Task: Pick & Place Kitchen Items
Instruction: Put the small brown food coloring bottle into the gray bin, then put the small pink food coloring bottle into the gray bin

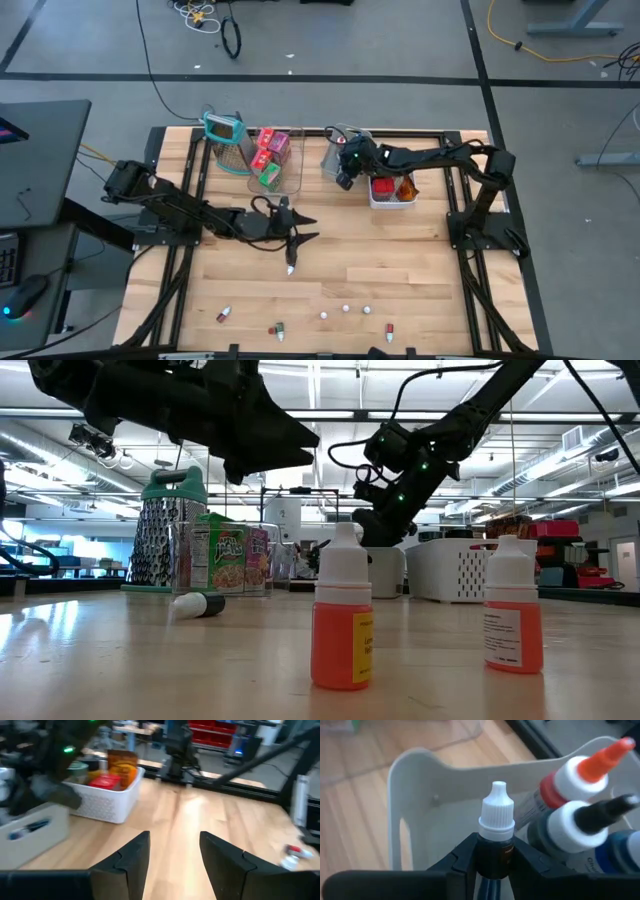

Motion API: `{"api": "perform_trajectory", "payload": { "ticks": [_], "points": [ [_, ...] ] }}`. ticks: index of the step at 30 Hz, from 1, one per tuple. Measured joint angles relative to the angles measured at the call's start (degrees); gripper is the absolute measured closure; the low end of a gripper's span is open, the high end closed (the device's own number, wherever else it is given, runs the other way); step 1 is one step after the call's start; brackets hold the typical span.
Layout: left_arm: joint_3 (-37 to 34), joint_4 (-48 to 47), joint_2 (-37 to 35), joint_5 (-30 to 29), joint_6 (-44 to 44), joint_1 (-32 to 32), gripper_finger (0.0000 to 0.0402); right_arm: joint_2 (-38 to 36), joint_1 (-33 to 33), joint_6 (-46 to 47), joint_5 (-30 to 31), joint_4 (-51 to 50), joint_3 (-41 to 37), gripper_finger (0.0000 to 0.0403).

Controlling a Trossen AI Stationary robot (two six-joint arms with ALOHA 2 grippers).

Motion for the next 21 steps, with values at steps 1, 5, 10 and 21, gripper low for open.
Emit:
{"api": "perform_trajectory", "payload": {
  "ticks": [1, 5, 10, 21],
  "points": [
    [0.0, 0.1, 0.0, 0.6, 0.2, -0.4, 0.0219, 0.2, 0.0, -1.0, -0.1, -0.1, 0.0, 0.0304],
    [0.0, -1.4, -1.1, -1.8, 1.9, -2.8, 0.0219, 0.3, 0.1, -1.8, -0.1, 0.2, 0.0, 0.0273],
    [0.0, -11.2, -7.0, -4.7, 1.6, -7.1, 0.0219, 0.3, 0.2, -1.9, 2.0, 0.6, 0.0, 0.0231],
    [0.1, -47.2, -15.4, 3.1, -32.8, -19.4, 0.0219, 0.4, 0.3, -4.4, 2.0, 0.9, 0.0, 0.0190]
  ]
}}
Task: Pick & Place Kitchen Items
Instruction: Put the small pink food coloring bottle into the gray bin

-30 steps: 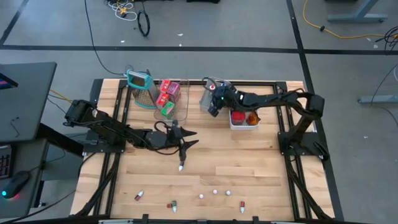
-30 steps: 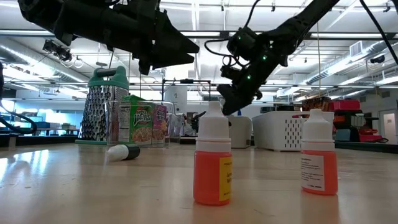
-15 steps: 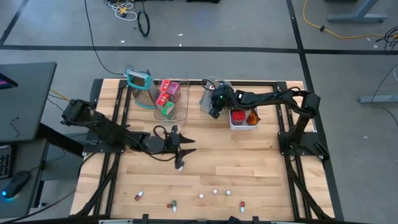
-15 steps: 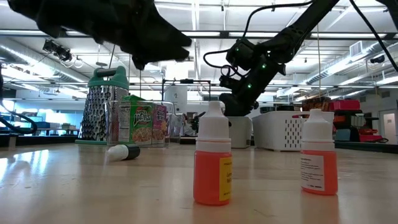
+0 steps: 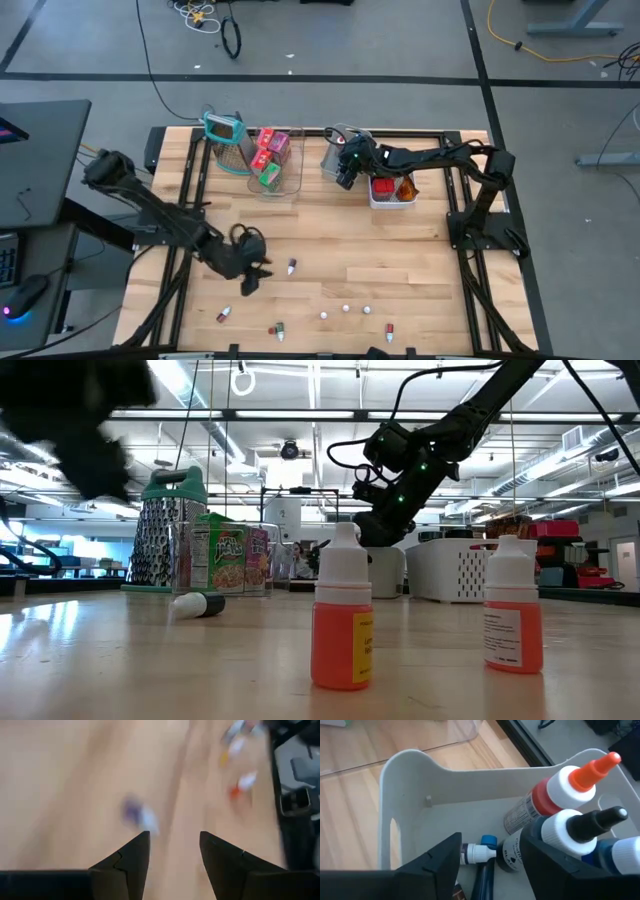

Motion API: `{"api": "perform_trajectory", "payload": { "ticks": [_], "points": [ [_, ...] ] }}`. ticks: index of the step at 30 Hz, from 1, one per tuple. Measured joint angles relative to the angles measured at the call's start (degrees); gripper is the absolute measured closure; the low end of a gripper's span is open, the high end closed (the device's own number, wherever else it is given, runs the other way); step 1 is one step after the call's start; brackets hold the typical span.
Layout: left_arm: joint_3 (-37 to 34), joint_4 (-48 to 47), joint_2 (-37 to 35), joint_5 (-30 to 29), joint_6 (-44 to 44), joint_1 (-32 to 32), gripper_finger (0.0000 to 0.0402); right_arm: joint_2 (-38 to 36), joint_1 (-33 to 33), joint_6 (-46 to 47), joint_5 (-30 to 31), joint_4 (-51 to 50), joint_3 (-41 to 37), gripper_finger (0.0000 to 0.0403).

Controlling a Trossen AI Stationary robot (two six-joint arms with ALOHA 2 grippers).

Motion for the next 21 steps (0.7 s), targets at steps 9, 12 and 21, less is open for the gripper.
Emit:
{"api": "perform_trajectory", "payload": {
  "ticks": [9, 12, 21],
  "points": [
    [-0.1, -11.1, 1.8, 24.4, -40.0, -9.7, 0.0219, 0.0, 0.0, -0.2, 0.0, 0.1, 0.0, 0.0192],
    [0.0, -11.0, 3.5, 29.9, -50.3, -12.7, 0.0219, 0.0, 0.0, -0.2, 0.0, 0.1, 0.0, 0.0192],
    [0.0, -4.5, 11.0, 33.1, -62.8, -19.5, 0.0219, 0.0, 0.0, -1.9, 0.0, 0.2, 0.0, 0.0192]
  ]
}}
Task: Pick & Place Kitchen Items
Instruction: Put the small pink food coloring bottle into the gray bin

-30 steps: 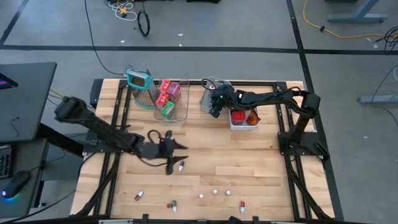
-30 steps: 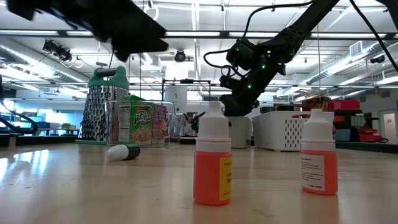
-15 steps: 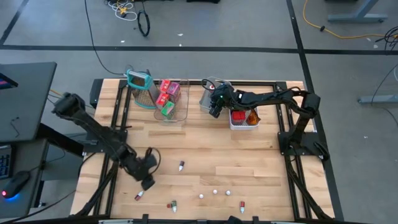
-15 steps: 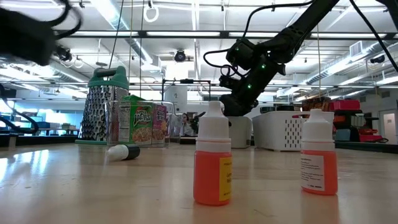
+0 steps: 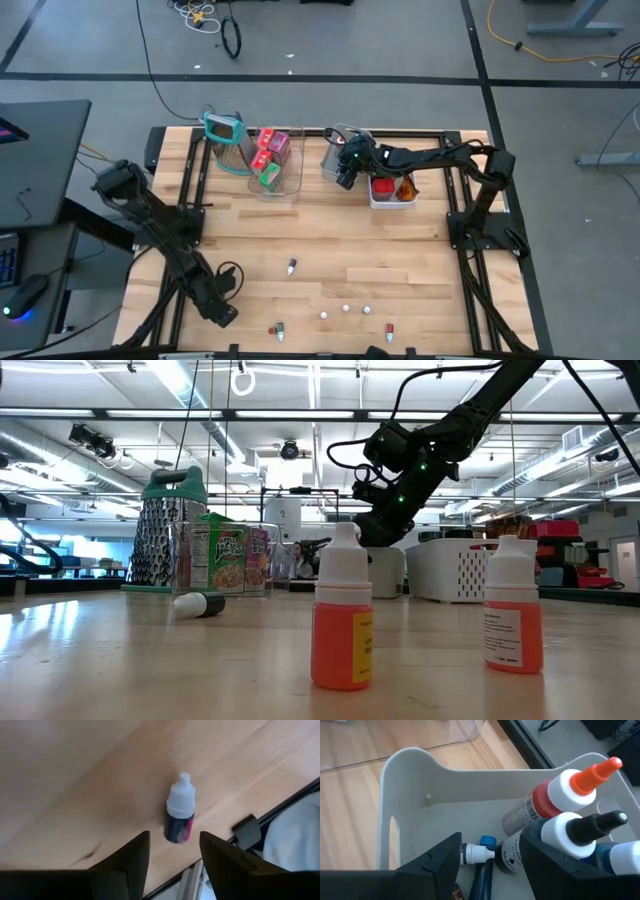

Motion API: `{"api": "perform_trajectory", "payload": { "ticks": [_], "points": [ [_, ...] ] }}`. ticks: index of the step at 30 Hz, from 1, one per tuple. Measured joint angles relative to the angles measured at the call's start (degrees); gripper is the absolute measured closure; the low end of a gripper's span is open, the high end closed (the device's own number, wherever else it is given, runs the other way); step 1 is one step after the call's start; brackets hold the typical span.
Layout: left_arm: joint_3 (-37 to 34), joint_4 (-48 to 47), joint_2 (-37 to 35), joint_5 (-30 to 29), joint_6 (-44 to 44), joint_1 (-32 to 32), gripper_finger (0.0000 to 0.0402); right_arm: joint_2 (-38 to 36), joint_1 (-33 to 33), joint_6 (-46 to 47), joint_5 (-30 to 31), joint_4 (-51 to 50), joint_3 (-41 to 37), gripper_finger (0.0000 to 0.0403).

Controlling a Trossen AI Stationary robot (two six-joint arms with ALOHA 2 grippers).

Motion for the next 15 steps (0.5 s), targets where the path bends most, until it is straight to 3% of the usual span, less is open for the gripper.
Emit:
{"api": "perform_trajectory", "payload": {
  "ticks": [9, 15],
  "points": [
    [0.3, 0.9, 5.2, 0.4, 1.8, -0.2, 0.0221, 0.0, 0.0, -1.5, 0.0, 2.8, 0.0, 0.0192],
    [0.3, -1.6, 5.5, 0.2, 3.3, -0.1, 0.0288, 0.0, 0.0, -1.6, 0.0, 4.6, 0.0, 0.0192]
  ]
}}
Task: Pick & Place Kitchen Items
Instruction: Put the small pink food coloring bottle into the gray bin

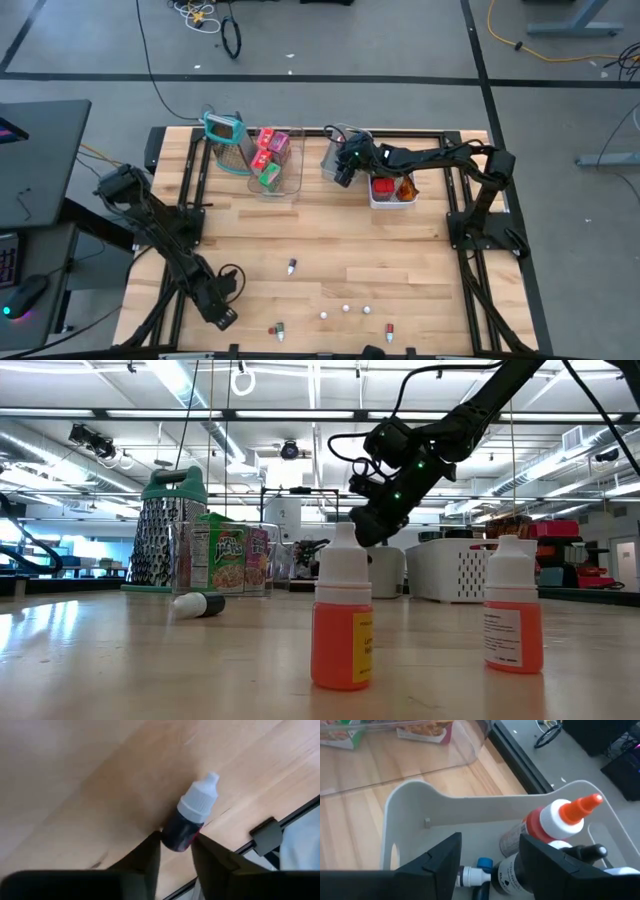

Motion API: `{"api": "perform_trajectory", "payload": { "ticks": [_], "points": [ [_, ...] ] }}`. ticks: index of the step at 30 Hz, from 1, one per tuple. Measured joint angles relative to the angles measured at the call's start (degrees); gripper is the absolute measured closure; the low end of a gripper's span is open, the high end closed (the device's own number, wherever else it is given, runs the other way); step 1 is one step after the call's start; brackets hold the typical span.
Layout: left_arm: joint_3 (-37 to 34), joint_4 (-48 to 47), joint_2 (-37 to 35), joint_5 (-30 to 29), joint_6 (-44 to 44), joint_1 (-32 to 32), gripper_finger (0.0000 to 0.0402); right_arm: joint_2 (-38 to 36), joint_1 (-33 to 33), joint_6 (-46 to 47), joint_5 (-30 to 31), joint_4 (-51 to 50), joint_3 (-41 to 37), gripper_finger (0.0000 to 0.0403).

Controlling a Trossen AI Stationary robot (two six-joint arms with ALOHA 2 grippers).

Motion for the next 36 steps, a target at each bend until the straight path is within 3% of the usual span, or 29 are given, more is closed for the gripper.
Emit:
{"api": "perform_trajectory", "payload": {
  "ticks": [7, 14, 18, 26, 31, 36],
  "points": [
    [-0.2, 0.0, 0.0, -3.4, 3.5, 0.4, 0.0355, 0.0, 0.0, 0.6, -1.0, 1.6, 0.0, 0.0192],
    [-0.3, 0.6, 0.0, -4.3, 6.3, 2.4, 0.0376, 0.0, 0.0, 2.0, -13.2, 6.8, 0.0, 0.0192],
    [-0.5, 4.1, 0.1, -6.0, 6.1, 2.4, 0.0378, 0.0, 0.0, 2.0, -15.6, 7.4, 0.0, 0.0192],
    [-0.5, 8.7, 0.3, -8.1, 11.8, 2.8, 0.0319, 0.0, 0.2, 2.0, -15.6, 7.4, 0.0, 0.0192],
    [-0.3, 8.8, 0.3, -8.7, 7.7, 2.9, 0.0273, 0.0, 0.2, 2.0, -15.6, 7.3, 0.0, 0.0192],
    [-0.4, 11.7, 0.2, -15.2, 8.2, 2.9, 0.0249, 0.0, 0.3, 3.4, -15.6, 7.3, 0.0, 0.0192]
  ]
}}
